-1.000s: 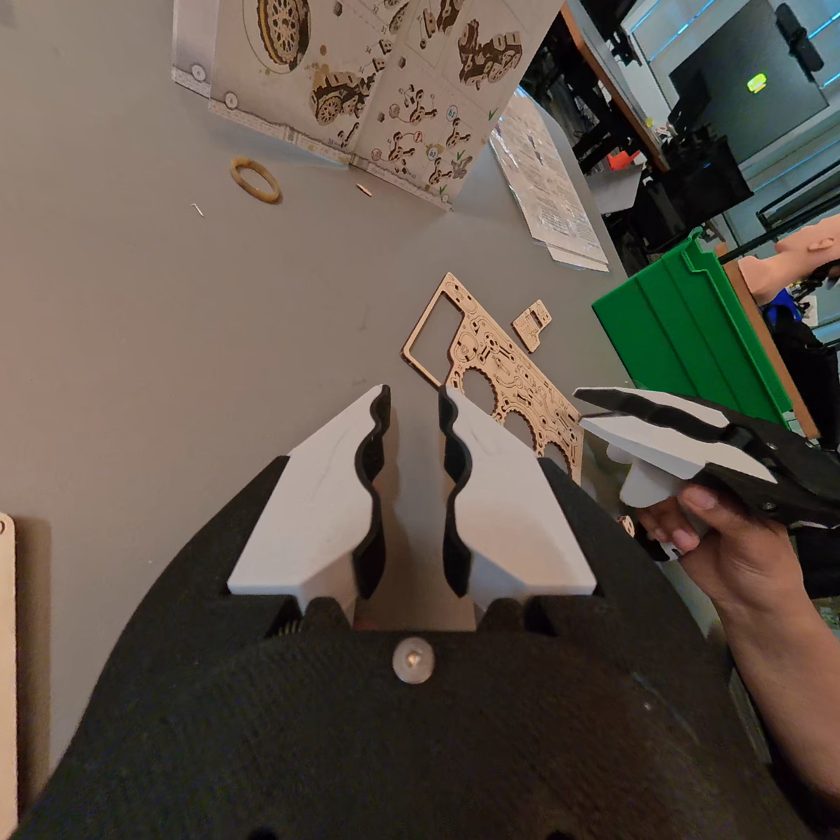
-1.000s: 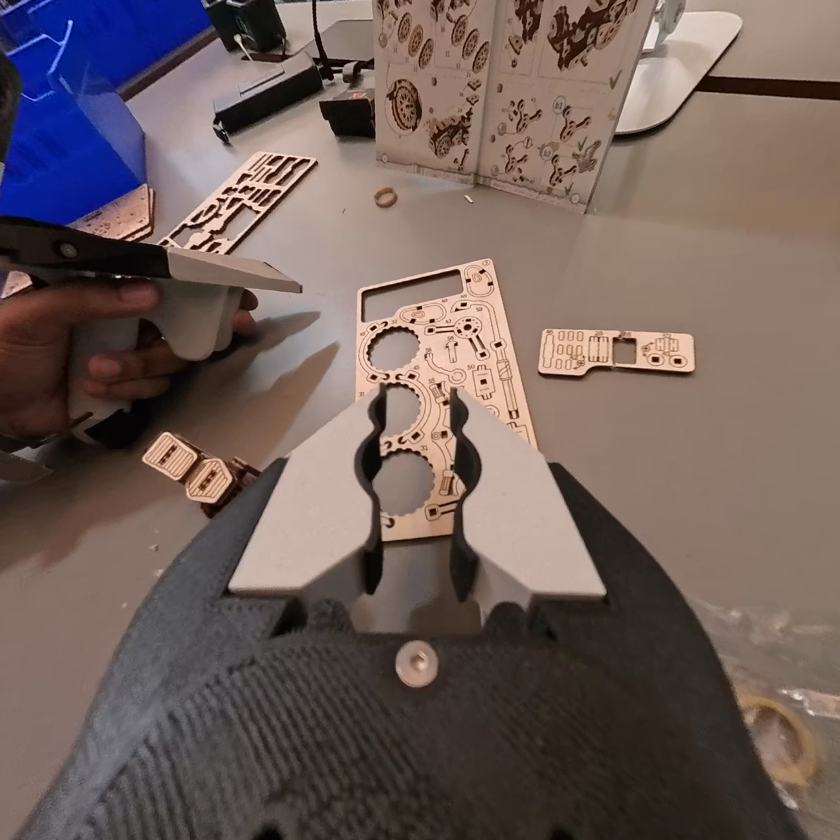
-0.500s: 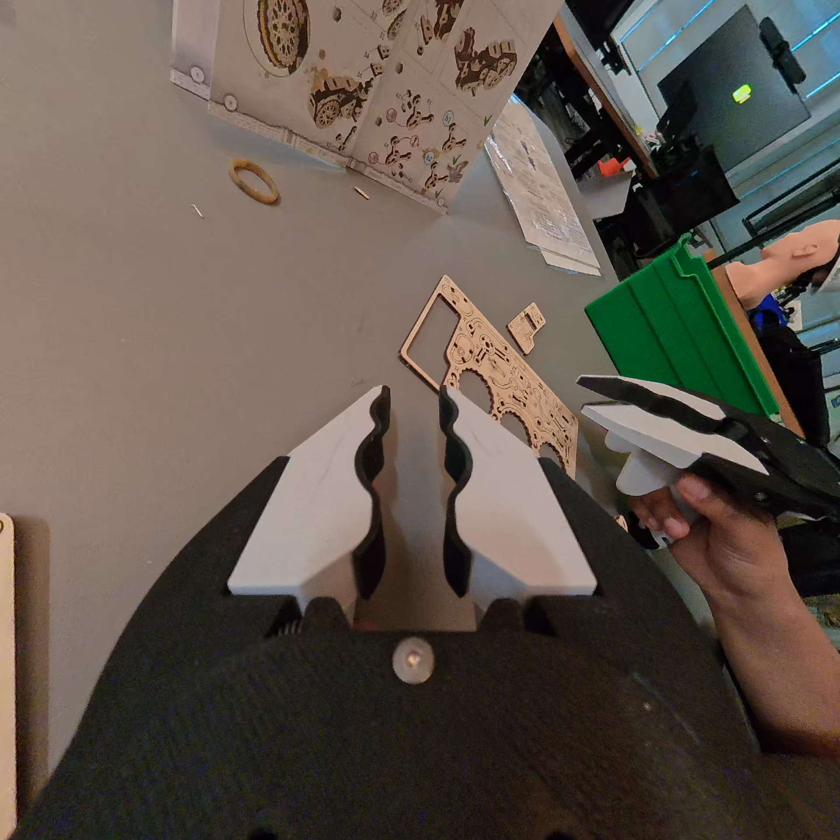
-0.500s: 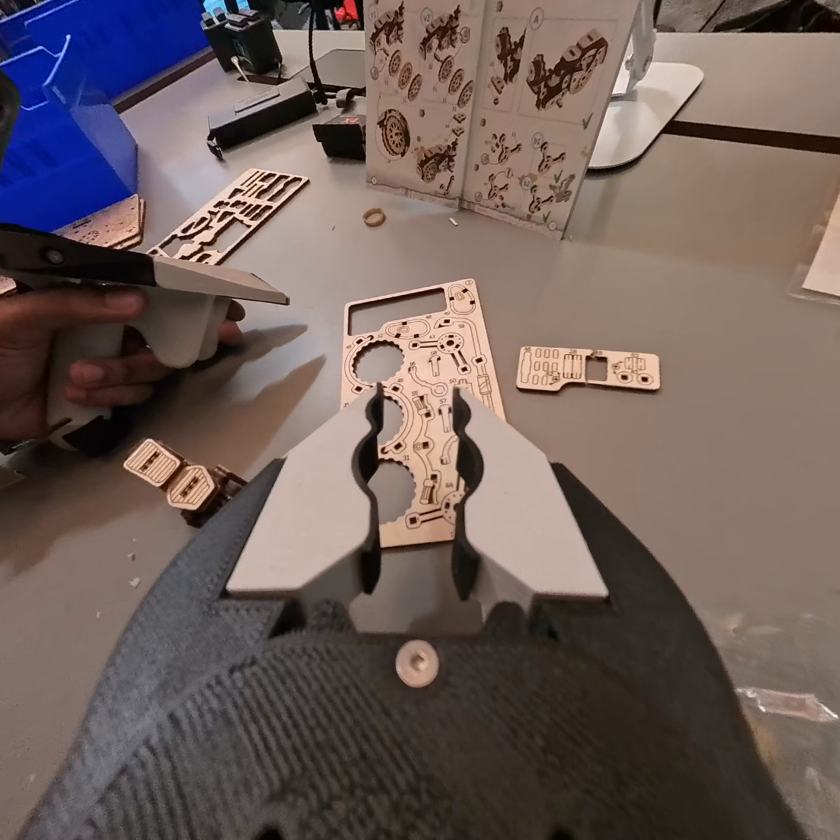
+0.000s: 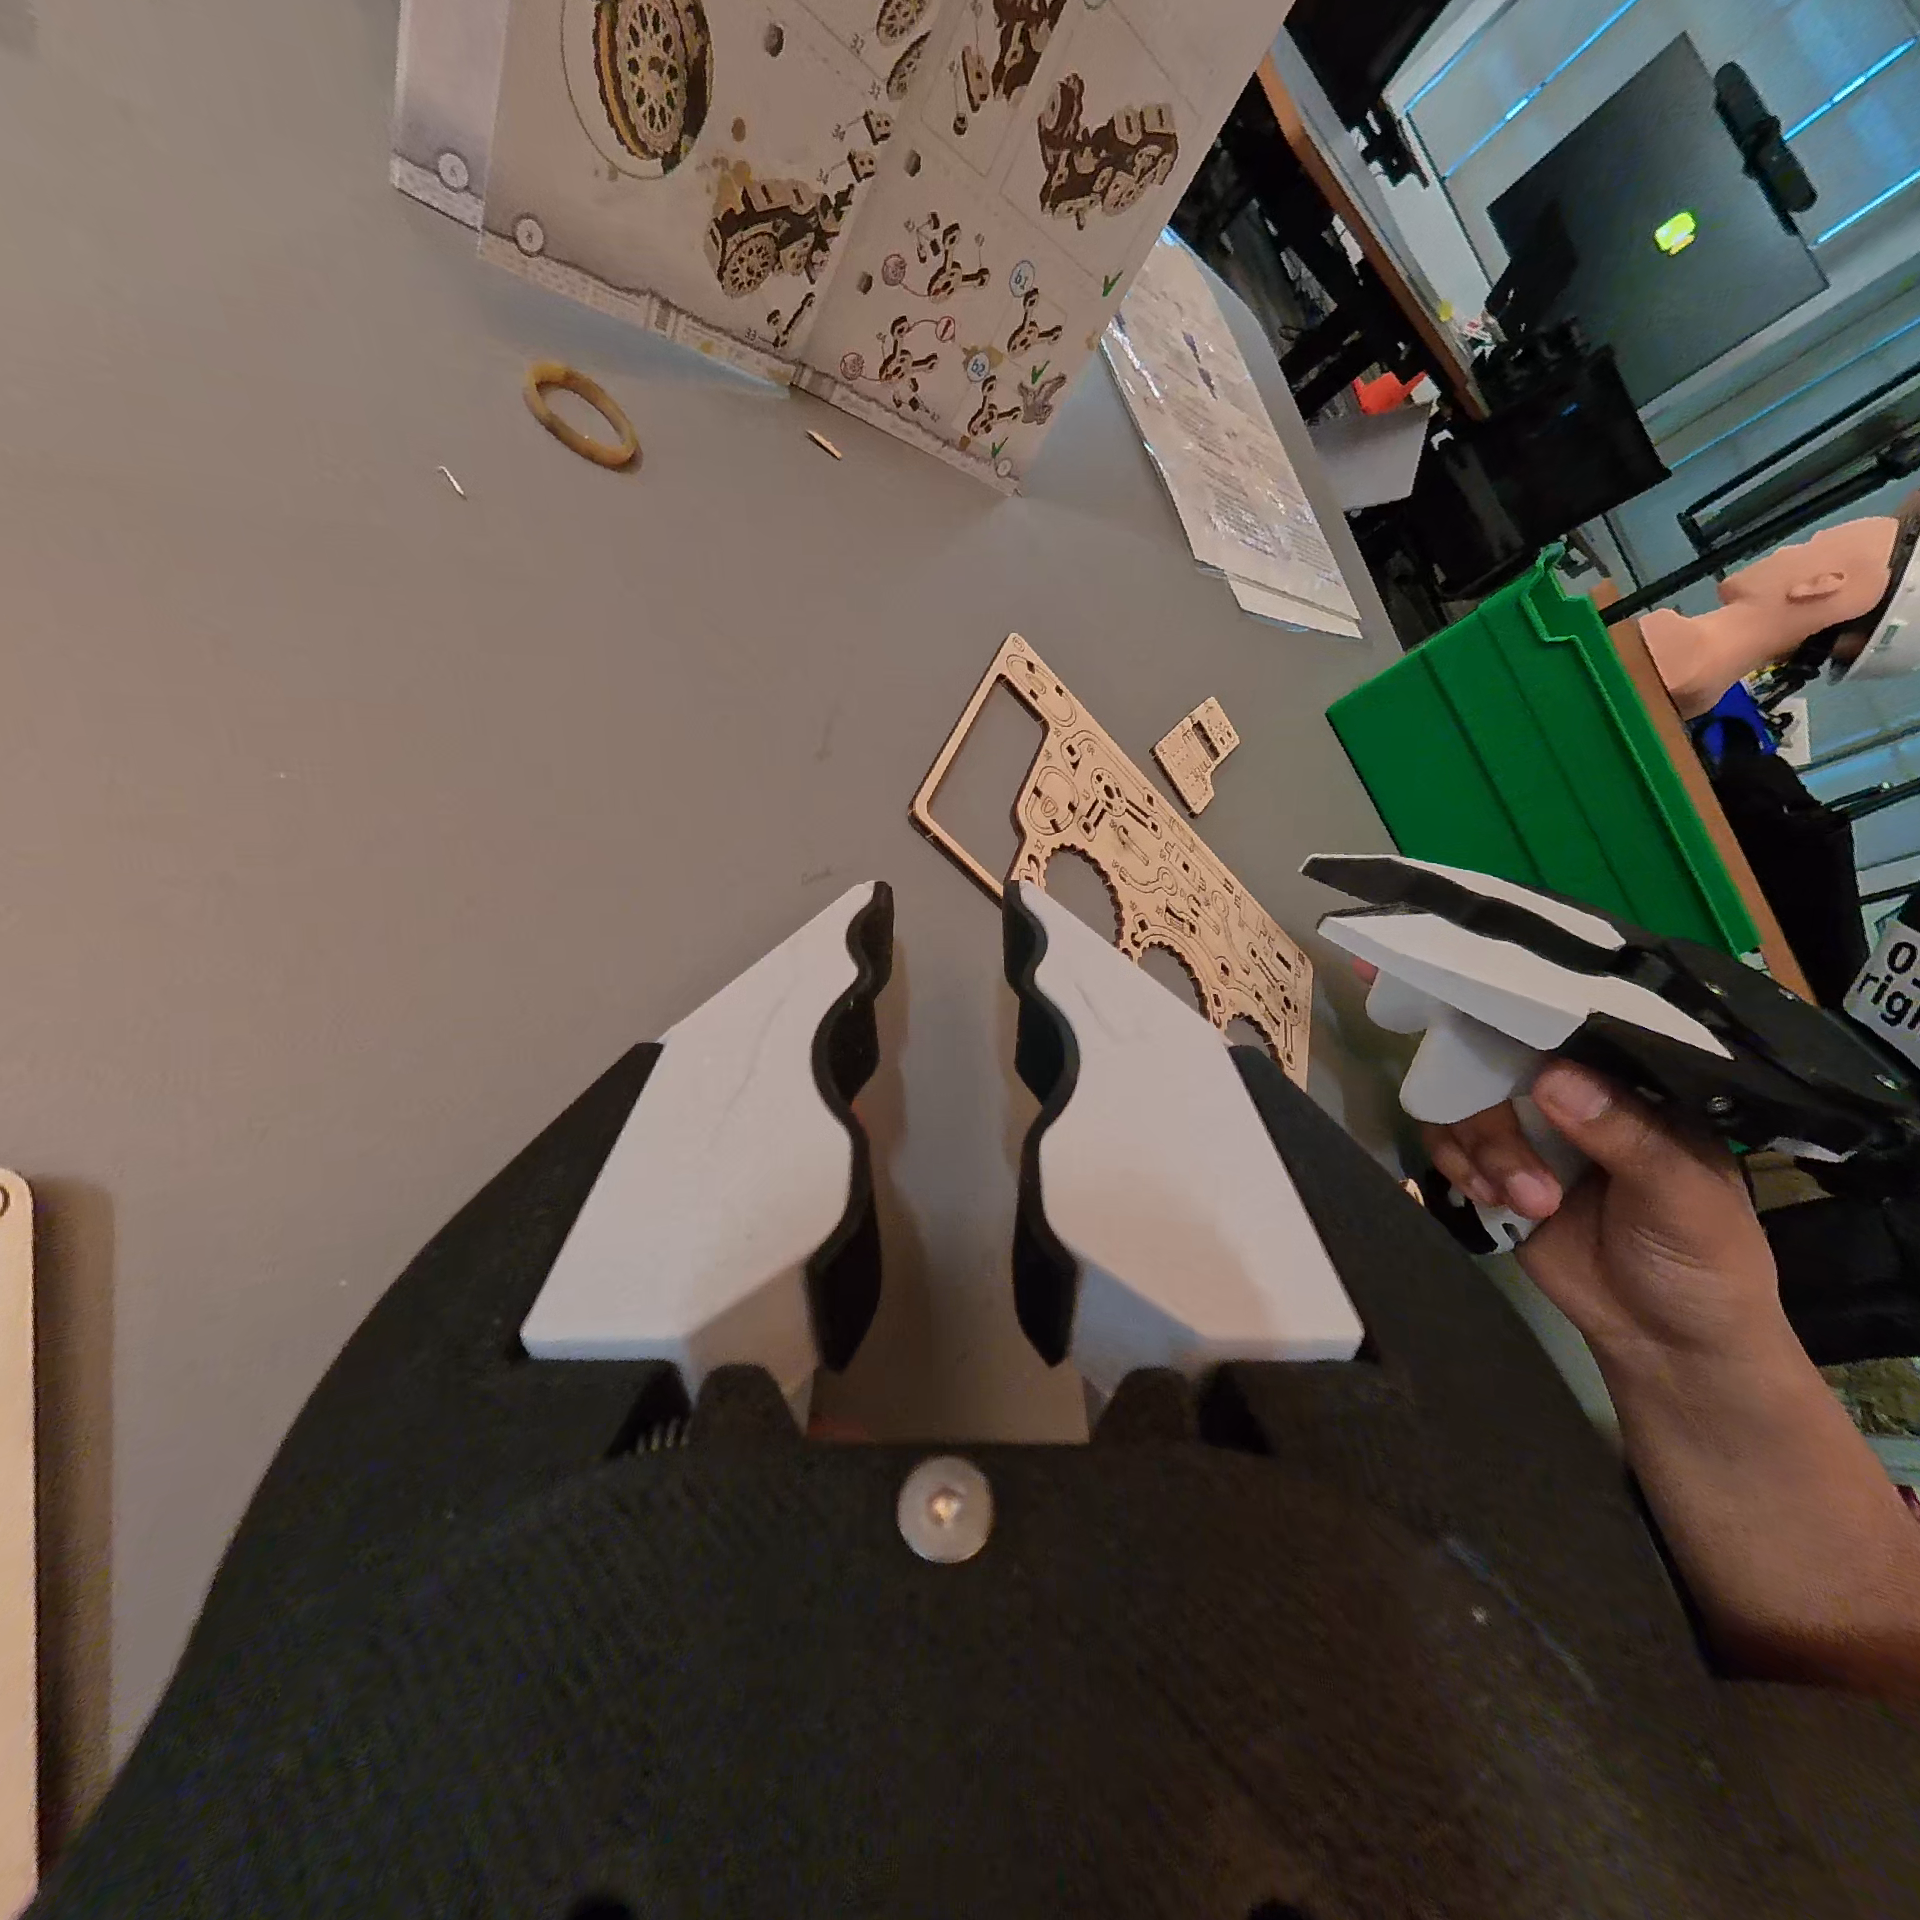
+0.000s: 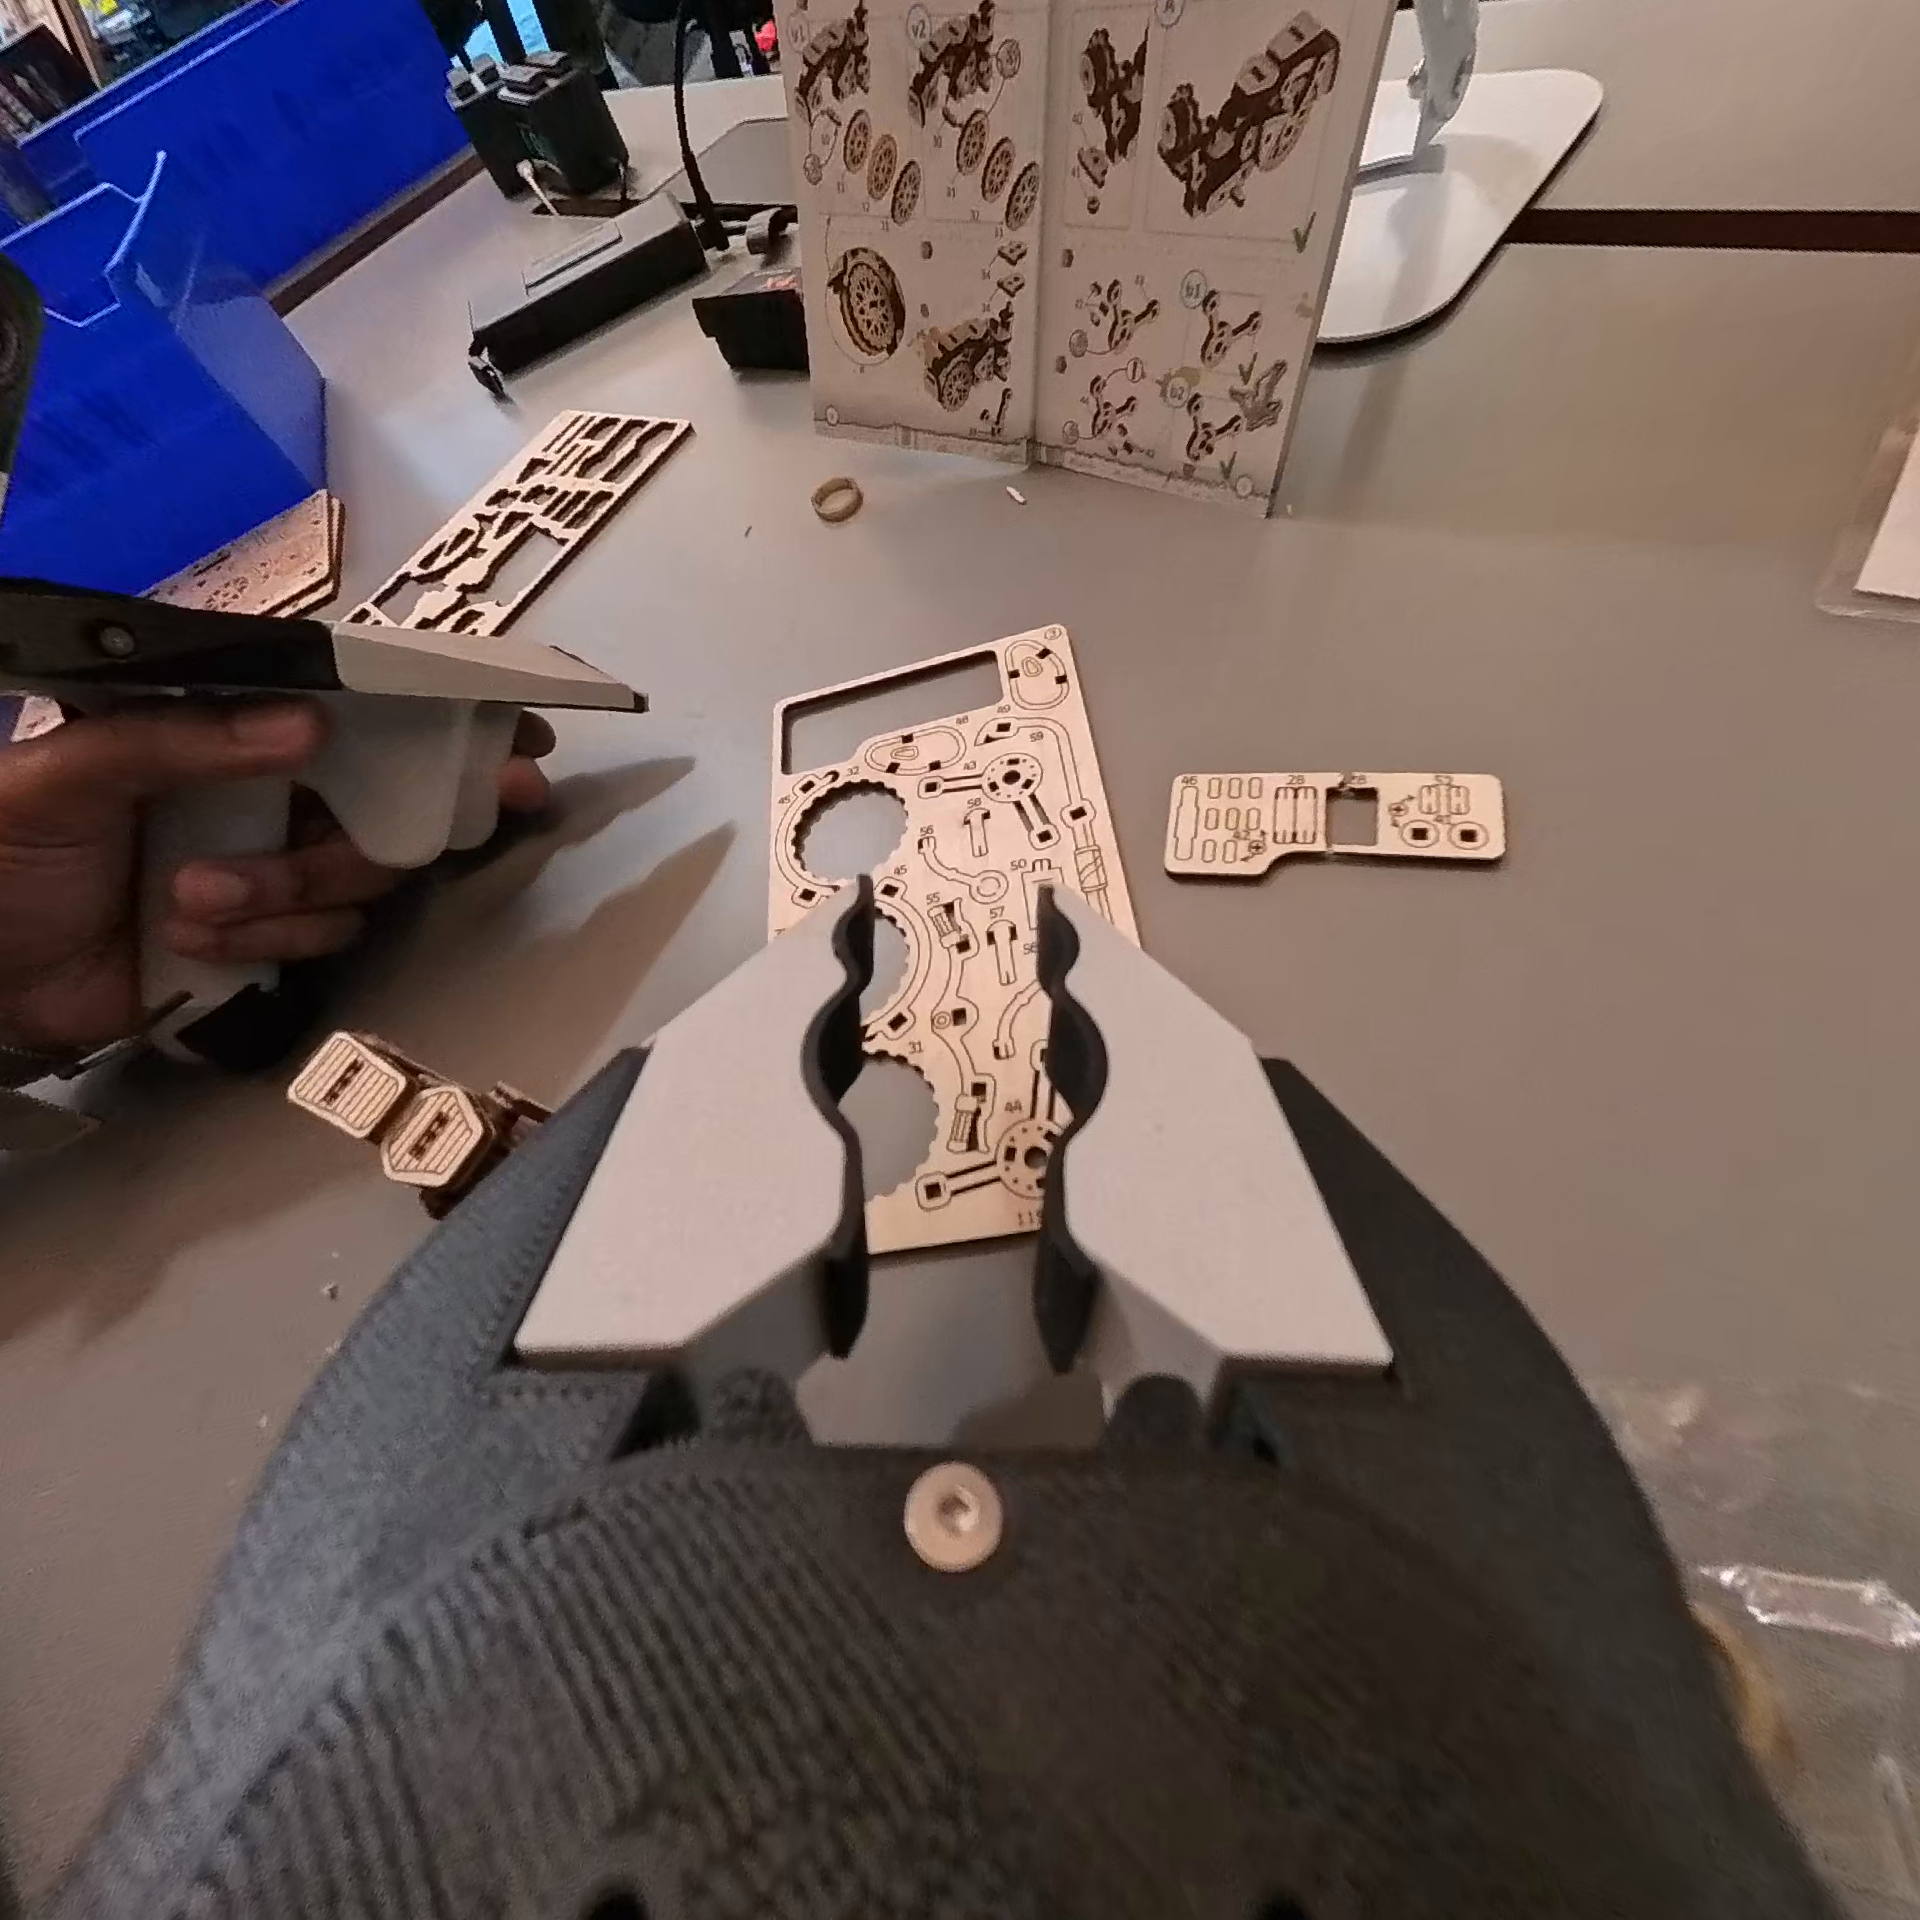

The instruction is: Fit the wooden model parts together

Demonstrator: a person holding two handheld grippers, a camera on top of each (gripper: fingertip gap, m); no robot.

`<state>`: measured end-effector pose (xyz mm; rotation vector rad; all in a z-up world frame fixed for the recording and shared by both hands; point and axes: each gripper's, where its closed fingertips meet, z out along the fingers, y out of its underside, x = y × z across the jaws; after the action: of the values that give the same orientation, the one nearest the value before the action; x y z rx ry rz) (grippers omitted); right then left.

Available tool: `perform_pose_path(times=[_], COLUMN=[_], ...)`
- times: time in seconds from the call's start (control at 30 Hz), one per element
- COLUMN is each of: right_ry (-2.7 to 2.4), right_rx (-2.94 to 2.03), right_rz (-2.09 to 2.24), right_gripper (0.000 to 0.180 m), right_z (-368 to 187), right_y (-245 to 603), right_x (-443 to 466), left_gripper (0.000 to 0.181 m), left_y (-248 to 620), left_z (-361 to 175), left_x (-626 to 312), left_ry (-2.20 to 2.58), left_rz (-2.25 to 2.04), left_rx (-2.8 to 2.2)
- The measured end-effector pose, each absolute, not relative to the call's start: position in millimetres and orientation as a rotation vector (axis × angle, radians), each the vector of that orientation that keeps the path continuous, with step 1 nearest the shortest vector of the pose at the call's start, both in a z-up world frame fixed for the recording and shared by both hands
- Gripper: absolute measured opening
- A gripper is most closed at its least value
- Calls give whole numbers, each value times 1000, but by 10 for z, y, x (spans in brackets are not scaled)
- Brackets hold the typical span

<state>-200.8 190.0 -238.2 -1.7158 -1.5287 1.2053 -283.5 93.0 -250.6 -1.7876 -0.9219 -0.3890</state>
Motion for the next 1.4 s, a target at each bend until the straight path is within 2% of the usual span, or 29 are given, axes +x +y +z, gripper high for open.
perform_pose_path(times=[0.67, 1.4], right_ry=[-1557, -1605], right_rx=[-1704, -1671], right_rz=[1174, 1124], right_gripper=[30, 29], right_z=[-2407, -2435], right_y=[1860, 1782], right_x=[-2002, -1988], left_gripper=[22, 16], left_y=[949, 1004], left_z=[-2488, -2618], left_x=[-2765, -2547], left_ry=[-875, -763], left_rz=[-418, -334], left_rx=[-1801, -1999])
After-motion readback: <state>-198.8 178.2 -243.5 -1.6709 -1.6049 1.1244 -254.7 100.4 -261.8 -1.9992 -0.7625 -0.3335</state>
